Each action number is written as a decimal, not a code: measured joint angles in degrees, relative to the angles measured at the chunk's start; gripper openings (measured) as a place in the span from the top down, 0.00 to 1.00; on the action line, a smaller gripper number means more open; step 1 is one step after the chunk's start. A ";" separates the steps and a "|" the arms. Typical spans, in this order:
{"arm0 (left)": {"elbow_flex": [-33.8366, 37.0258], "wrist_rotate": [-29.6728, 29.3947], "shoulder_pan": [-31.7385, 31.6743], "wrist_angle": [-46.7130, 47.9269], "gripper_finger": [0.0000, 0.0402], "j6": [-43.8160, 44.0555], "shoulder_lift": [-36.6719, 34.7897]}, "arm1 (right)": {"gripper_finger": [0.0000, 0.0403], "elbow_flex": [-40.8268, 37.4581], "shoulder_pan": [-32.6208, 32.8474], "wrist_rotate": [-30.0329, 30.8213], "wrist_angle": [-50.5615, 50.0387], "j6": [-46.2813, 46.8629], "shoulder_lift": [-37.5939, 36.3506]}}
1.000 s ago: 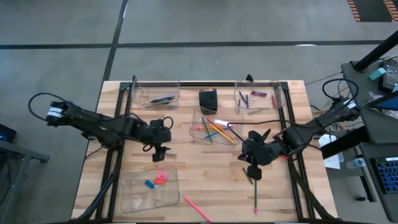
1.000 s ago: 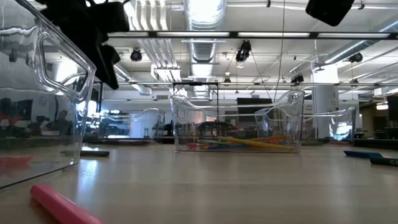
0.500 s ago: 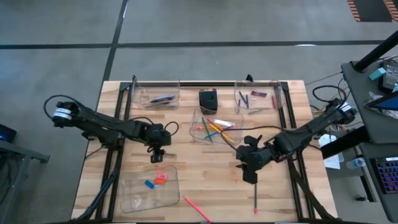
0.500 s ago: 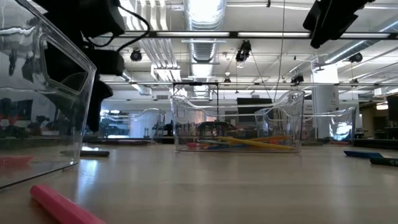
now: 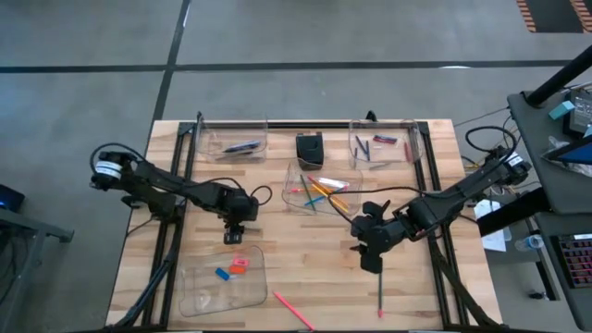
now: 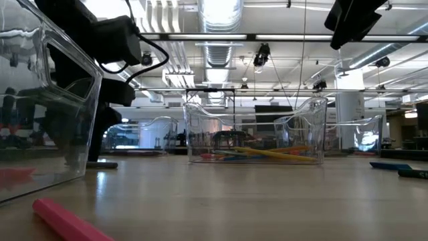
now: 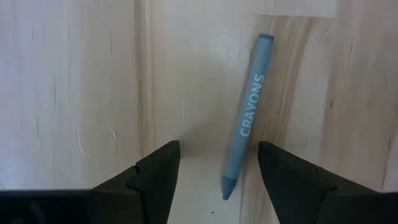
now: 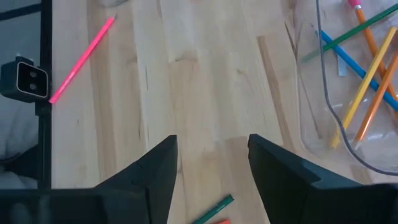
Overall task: Sort crayons/erasers/pens/pencils in bins
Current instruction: Put the gray crayon into the top right transparent bin
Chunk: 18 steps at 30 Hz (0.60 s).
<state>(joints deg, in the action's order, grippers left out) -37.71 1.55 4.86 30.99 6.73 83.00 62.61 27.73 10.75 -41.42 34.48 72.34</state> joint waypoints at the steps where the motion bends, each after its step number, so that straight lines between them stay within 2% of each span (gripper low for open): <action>1: 0.03 0.02 -0.06 0.00 0.48 -0.27 0.69 | 0.53 0.00 0.01 0.02 -0.05 0.00 -0.20; 4: 0.29 0.08 -0.36 -0.09 0.51 -1.39 2.47 | 0.53 0.00 0.01 0.96 -0.07 0.02 -0.44; 7: 0.39 -0.12 -0.72 -0.16 0.57 -1.72 4.16 | 0.53 0.00 0.00 1.30 -0.04 0.02 -0.53; 18: -0.01 -0.46 -0.82 -0.08 0.96 -2.85 6.08 | 0.53 0.31 -0.01 1.30 -0.13 1.32 -0.55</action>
<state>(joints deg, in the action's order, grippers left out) -37.72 1.09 4.05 30.91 3.89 89.08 62.92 27.73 12.05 -41.55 35.80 71.79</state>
